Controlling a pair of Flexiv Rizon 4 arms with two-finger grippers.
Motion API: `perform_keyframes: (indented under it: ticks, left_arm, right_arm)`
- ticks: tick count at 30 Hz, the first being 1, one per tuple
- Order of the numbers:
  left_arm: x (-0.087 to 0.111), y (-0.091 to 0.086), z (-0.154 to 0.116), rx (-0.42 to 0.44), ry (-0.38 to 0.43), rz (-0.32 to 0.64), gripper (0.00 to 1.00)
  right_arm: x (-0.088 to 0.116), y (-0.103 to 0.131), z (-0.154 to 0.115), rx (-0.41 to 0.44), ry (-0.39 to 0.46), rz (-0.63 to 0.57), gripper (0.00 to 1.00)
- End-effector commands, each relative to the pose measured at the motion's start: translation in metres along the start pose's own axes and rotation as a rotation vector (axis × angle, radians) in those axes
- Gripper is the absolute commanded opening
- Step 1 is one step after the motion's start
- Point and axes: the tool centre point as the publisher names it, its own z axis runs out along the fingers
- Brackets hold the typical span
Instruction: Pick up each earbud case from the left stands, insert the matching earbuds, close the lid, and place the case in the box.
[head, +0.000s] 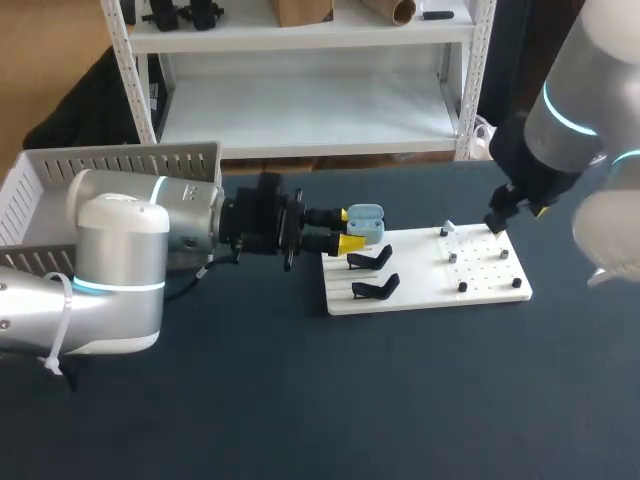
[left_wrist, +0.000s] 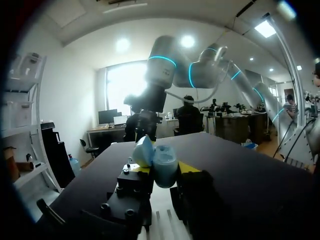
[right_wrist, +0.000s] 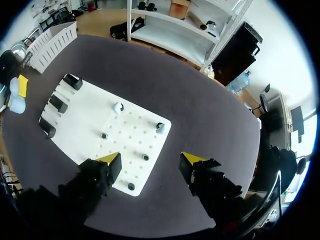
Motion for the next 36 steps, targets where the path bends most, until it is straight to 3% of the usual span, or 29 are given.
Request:
perform_keyframes:
  ticks: [1,7,20,29,36]
  left_arm:
    - [0.001,0.000,0.000,0.000,-0.003,0.001,0.00]
    - [0.001,0.000,0.000,0.000,-0.003,0.001,0.00]
    - [0.001,0.000,0.000,0.000,-0.003,0.001,0.00]
    - [0.001,0.000,0.000,0.000,-0.003,0.001,0.00]
    - [0.001,0.000,0.000,0.000,-0.003,0.001,0.00]
  right_arm:
    - [-0.011,-0.004,0.011,-0.020,0.019,-0.013,0.67]
    - [-0.017,-0.009,0.028,-0.021,0.033,-0.021,0.52]
    - [-0.021,-0.015,0.047,-0.012,0.035,-0.013,0.55]
    - [-0.018,-0.019,0.056,-0.010,0.048,-0.004,0.44]
    - [-0.020,-0.017,0.058,-0.013,0.042,-0.006,0.43]
